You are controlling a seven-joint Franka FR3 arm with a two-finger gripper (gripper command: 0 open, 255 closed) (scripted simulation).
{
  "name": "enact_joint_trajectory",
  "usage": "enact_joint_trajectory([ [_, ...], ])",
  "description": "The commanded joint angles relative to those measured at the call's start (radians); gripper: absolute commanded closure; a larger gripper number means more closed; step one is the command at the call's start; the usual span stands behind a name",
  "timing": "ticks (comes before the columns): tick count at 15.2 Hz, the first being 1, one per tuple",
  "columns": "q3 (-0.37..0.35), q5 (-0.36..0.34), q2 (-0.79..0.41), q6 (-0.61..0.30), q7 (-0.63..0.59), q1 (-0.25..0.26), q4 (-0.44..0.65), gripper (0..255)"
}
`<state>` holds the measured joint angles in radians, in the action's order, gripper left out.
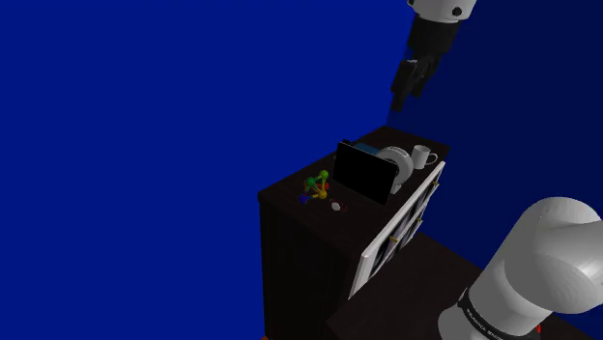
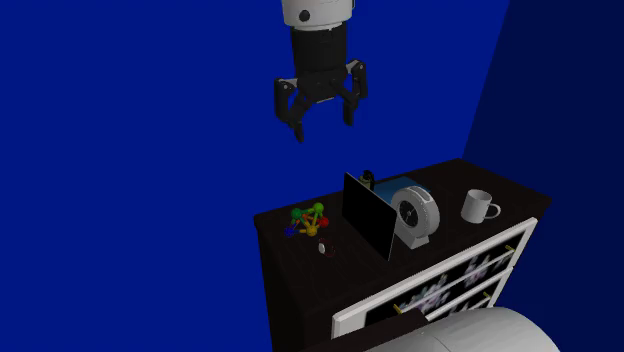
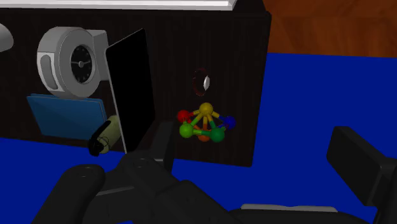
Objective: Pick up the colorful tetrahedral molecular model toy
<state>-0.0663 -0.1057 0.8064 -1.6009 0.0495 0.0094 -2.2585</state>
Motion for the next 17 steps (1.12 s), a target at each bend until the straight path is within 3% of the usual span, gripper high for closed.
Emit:
enact_joint_trajectory([
  [1,0.0,0.0,0.0,0.0,0.0,0.0,0.0,0],
  [9,0.145,-0.03,-0.068,-0.334,0.221,0.046,-0.195,0],
  [17,0.3,-0.011,-0.273,-0.668,0.471,0.115,-0.267,0],
])
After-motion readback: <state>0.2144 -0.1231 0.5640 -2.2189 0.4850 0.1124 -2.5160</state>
